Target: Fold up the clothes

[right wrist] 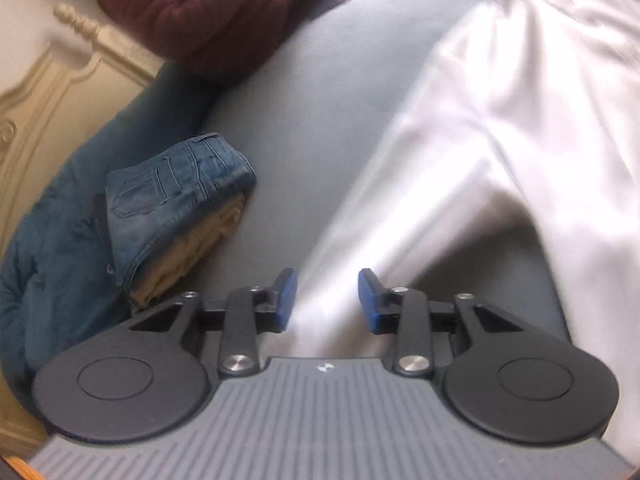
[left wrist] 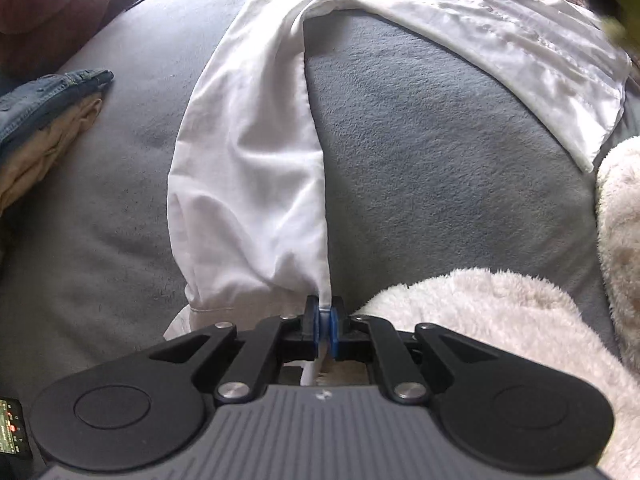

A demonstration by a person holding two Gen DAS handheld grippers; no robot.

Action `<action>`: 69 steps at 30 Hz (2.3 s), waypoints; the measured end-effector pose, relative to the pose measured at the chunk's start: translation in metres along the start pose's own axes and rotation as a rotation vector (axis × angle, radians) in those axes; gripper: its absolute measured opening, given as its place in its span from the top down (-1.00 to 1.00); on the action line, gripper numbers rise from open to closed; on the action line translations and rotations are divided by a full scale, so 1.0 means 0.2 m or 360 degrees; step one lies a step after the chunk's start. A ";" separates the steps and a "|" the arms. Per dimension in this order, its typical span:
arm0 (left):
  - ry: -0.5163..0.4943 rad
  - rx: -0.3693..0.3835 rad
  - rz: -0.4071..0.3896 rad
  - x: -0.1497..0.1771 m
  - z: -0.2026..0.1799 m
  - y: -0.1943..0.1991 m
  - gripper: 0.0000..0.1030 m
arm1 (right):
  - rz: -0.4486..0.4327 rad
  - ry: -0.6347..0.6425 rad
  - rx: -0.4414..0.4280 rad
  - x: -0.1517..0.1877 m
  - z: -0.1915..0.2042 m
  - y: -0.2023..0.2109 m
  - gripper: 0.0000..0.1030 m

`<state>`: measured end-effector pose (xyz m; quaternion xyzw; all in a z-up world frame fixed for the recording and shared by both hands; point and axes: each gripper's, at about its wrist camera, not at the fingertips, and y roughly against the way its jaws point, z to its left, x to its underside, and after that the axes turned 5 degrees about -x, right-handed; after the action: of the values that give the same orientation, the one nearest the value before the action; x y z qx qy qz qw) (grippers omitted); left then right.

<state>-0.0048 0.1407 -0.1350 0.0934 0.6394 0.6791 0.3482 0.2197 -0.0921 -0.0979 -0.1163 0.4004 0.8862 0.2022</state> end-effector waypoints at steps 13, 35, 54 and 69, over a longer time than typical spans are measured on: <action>0.0083 0.0032 0.0052 0.04 0.06 -0.06 0.87 | 0.0467 -0.0016 0.0480 -0.25 0.08 -0.67 0.16; 0.0028 -0.0172 -0.0044 0.02 0.14 -0.10 0.77 | 0.0034 -0.0206 0.0201 -0.36 -0.05 -0.59 0.98; 0.1001 -0.0016 -0.0234 0.14 0.71 0.04 -0.17 | 0.0280 -0.0355 -0.0316 0.17 -0.16 -0.14 0.04; 0.1074 -0.0231 -0.0034 0.07 0.79 -0.15 0.94 | 0.0686 -0.0613 -0.0475 0.72 -0.02 -0.45 0.93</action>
<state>0.0848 0.2740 -0.1414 -0.1682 0.6695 0.7117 0.1300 0.1317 -0.0030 -0.2124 0.1124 0.2357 0.9633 0.0627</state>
